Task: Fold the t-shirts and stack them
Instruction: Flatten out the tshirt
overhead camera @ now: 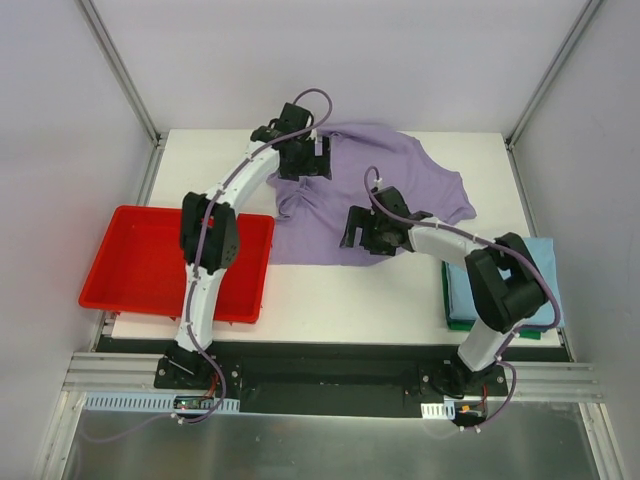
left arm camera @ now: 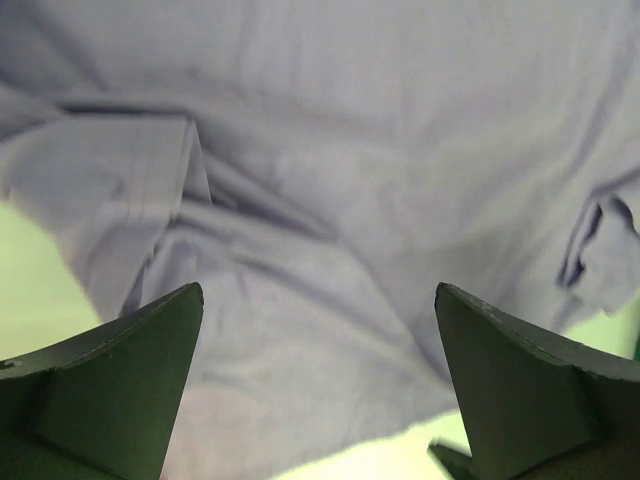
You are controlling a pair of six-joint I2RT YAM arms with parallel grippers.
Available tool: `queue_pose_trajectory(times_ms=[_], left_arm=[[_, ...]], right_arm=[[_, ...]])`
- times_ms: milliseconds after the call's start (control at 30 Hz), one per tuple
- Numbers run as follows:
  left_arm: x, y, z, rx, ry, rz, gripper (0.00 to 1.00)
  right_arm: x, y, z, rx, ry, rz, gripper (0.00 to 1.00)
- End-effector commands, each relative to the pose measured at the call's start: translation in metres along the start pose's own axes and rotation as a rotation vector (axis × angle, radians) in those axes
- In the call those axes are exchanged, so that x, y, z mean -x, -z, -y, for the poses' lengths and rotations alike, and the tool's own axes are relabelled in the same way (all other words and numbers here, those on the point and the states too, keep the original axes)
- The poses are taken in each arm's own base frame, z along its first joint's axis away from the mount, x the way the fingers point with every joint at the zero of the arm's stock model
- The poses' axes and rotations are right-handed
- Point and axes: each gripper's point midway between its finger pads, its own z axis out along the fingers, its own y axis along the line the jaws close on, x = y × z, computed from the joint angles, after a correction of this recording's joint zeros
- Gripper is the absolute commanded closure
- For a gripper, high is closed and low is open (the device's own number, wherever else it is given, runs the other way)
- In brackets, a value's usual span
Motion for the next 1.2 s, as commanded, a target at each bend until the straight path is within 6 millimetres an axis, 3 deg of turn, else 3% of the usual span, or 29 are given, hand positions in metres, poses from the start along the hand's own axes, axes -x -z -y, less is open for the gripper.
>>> queue_pose_trajectory(times_ms=[0,200,267,433,600,700,1167], left_arm=[[-0.012,0.080,0.031,-0.026,-0.086,0.044,0.01],[-0.104,0.086,0.035,-0.008,-0.114,-0.031,0.01],[-0.127,0.086,0.034,-0.021,-0.092,-0.038,0.01],[-0.168,0.075,0.019,-0.001,-0.040,-0.081,0.01],[-0.182,0.059,0.005,0.039,-0.008,-0.090,0.01],[-0.180,0.053,0.002,0.057,-0.022,-0.086,0.01],[-0.186,0.038,-0.027,0.144,-0.025,-0.106,0.01]], right_arm=[[0.041,0.057,0.010,-0.097,0.129,0.153,0.04],[0.061,0.090,0.058,-0.260,0.279,0.189,0.04],[0.070,0.097,0.082,-0.313,0.414,0.129,0.04],[0.096,0.097,0.113,-0.371,0.969,-0.054,0.02],[0.121,0.094,0.138,-0.362,0.943,-0.150,0.05],[0.120,0.087,0.144,-0.301,0.952,-0.223,0.12],[0.111,0.052,0.187,-0.378,0.907,-0.422,0.28]])
